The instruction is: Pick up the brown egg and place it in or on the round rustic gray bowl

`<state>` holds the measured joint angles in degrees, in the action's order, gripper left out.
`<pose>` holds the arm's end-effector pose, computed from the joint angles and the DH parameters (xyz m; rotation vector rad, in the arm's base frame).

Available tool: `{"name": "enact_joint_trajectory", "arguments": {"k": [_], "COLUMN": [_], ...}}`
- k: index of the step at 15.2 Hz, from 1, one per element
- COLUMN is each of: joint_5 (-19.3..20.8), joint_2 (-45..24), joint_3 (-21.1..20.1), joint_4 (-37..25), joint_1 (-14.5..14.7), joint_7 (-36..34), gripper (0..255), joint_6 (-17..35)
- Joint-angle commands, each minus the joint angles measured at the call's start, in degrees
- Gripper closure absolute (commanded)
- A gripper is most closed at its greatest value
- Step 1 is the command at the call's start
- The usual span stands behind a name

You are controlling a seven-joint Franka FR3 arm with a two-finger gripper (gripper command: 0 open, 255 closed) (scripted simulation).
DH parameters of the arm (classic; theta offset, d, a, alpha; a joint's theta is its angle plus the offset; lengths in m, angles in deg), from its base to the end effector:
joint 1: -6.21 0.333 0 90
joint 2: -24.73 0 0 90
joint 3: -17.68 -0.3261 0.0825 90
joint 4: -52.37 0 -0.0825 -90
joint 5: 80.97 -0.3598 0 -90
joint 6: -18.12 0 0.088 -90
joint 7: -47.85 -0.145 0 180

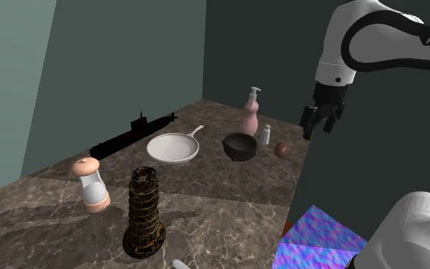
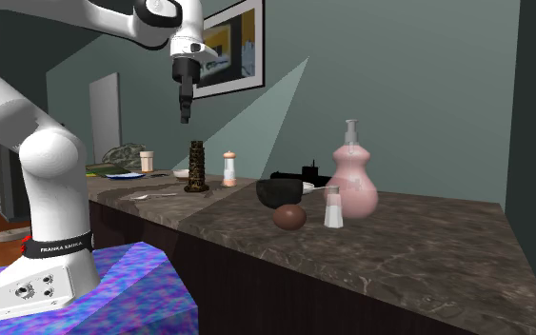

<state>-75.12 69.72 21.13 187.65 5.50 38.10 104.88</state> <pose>0.2654 -0.0393 0.5522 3.0575 -0.3476 -0.0908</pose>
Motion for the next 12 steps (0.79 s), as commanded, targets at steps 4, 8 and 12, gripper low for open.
{"name": "enact_joint_trajectory", "arguments": {"k": [4, 8, 12], "joint_5": [-0.1, -0.8, -2.5], "joint_2": [-3.8, -9.7, -16.4], "joint_3": [3.1, 7.2, 11.4], "joint_4": [0.6, 0.5, -0.6], "joint_1": [-1.3, -2.8, -3.8], "joint_7": [0.2, 0.8, 2.0], "gripper": [0, 0, 0], "joint_6": [5.4, 12.4, 18.9]}}
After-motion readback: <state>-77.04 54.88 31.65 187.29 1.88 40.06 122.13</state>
